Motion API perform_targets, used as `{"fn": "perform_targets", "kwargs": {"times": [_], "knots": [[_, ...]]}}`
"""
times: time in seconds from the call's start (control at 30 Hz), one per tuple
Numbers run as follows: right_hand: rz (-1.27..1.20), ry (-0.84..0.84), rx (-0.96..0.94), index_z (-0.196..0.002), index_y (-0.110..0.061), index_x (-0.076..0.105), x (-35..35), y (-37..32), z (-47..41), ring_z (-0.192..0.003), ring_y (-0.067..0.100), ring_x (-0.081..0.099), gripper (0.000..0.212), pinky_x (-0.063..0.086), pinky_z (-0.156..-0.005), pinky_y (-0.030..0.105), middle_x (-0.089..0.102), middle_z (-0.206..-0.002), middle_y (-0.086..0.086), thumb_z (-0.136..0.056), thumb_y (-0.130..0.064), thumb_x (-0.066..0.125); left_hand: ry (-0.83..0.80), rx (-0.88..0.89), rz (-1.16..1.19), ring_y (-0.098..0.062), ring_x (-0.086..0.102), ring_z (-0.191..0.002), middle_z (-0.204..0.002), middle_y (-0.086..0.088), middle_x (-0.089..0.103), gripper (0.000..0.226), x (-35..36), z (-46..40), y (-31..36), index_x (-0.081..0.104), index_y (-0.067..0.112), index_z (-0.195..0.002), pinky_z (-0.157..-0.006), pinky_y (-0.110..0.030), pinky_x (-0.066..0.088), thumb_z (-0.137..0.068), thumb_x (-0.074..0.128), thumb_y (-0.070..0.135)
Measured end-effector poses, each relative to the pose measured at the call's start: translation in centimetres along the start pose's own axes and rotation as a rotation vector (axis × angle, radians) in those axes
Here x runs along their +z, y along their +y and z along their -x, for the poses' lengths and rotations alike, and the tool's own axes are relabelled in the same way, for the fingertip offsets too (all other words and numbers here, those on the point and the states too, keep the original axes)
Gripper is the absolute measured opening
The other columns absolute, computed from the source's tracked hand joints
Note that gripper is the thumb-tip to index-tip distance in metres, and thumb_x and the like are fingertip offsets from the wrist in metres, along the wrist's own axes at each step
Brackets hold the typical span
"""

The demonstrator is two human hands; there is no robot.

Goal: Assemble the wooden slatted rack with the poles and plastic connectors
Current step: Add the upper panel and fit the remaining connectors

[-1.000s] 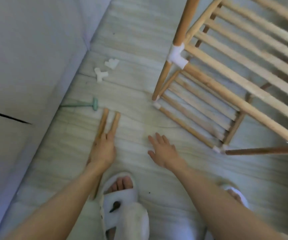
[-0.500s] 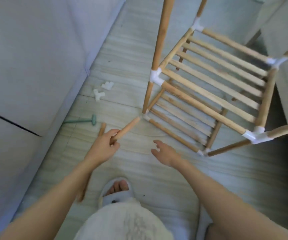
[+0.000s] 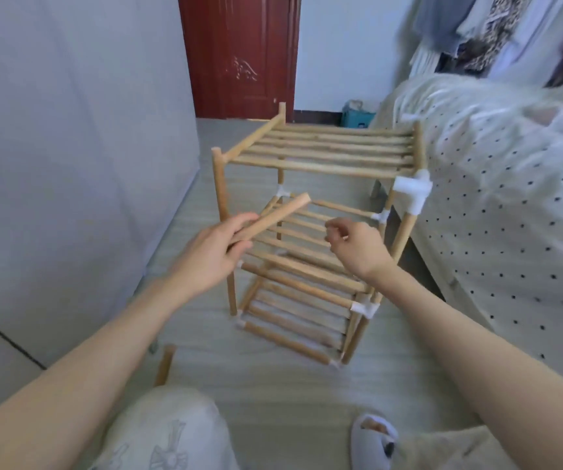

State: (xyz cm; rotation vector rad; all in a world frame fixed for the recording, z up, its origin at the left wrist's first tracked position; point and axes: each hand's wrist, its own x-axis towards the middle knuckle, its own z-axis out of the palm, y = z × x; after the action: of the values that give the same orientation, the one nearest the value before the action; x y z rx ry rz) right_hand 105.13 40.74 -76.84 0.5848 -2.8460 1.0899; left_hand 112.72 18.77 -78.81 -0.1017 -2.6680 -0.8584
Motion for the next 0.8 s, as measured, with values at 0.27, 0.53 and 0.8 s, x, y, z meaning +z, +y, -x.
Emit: {"fn": "perform_targets", "kwargs": {"times": [0.27,0.53,0.8], "knots": [[-0.294,0.799,0.106,-0.097,-0.011,0.053,-6.7,0.7,1.5,-0.083,0.017,0.053,0.018,0.038,-0.074,0.028,0.056,-0.088,-0.001,-0.097,-0.026,0.043,0.137,0.271,-0.252,-0.01,0.046,-0.086,-0.096,0.009,0.047,0.041,-0.3,-5.1,6.2,0.054,0.021,-0.131,-0.071,-0.029,0.04,-0.093,0.052,0.009],[-0.583,0.456,0.216,-0.118,-0.012,0.053,-5.4,3.3,-0.9,-0.093,0.017,0.059,0.051,0.045,-0.089,0.034,0.06,-0.092,-0.003,-0.098,-0.051,0.028,0.145,0.401,-0.409,-0.024,0.052,-0.091,-0.096,-0.004,0.061,0.042,1.0,-9.1,8.1,0.061,0.018,-0.124,-0.078,-0.036,0.037,-0.085,0.061,0.0],[-0.68,0.454,0.141,-0.077,-0.008,0.047,-6.0,4.4,-0.5,-0.07,0.013,0.045,0.041,0.04,-0.06,0.014,0.048,-0.076,0.008,-0.102,-0.033,0.028,0.146,0.458,-0.326,-0.024,0.055,-0.087,-0.096,-0.003,0.062,0.041,2.3,-8.6,8.3,0.06,0.016,-0.125,-0.072,-0.042,0.048,-0.087,0.06,0.001]]}}
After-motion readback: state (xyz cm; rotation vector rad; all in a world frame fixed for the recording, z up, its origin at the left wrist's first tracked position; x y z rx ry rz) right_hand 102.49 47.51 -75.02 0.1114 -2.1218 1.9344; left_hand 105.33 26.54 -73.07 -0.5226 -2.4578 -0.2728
